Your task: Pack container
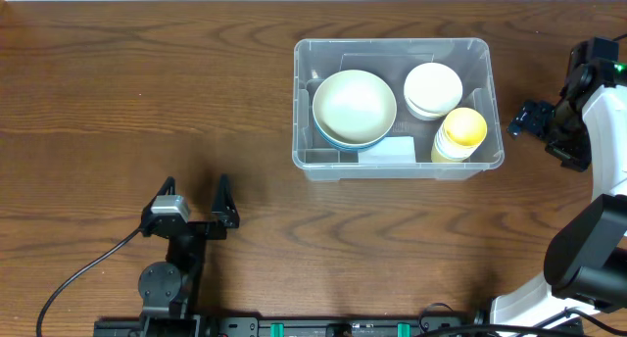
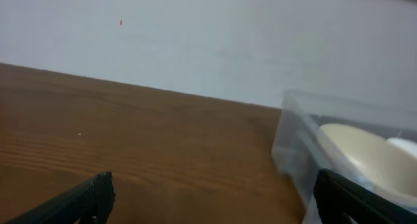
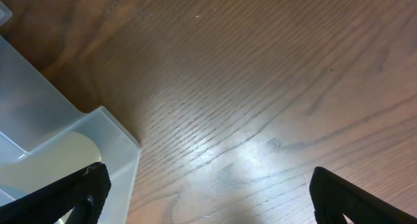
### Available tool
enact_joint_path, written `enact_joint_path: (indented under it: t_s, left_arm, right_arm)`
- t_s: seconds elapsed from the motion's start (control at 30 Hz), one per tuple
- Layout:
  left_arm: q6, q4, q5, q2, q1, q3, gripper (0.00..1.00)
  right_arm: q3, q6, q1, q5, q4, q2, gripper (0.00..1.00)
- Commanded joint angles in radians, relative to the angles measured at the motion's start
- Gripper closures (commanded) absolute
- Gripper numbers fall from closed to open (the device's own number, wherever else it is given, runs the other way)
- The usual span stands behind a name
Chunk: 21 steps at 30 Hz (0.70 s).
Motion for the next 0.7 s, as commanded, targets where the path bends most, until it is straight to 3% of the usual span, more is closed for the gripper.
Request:
enact_joint_path:
  t_s: [0.0, 0.17, 0.67]
  left_arm:
    - [0.106, -0.034, -0.012, -0.009, 0.005, -0.002, 0.02]
    - [0.108, -0.149, -0.014, -0.009, 0.011, -0.002, 0.02]
    - [0.109, -0.146, -0.019, -0.006, 0.011, -0.002, 0.02]
  right_arm:
    - [0.000, 0.013, -0.002, 0.007, 0.000, -0.003, 0.01]
    - [0.000, 0.013, -0.002, 0.007, 0.000, -0.003, 0.01]
    - [0.000, 0.013, -0.002, 0.007, 0.000, -0.003, 0.01]
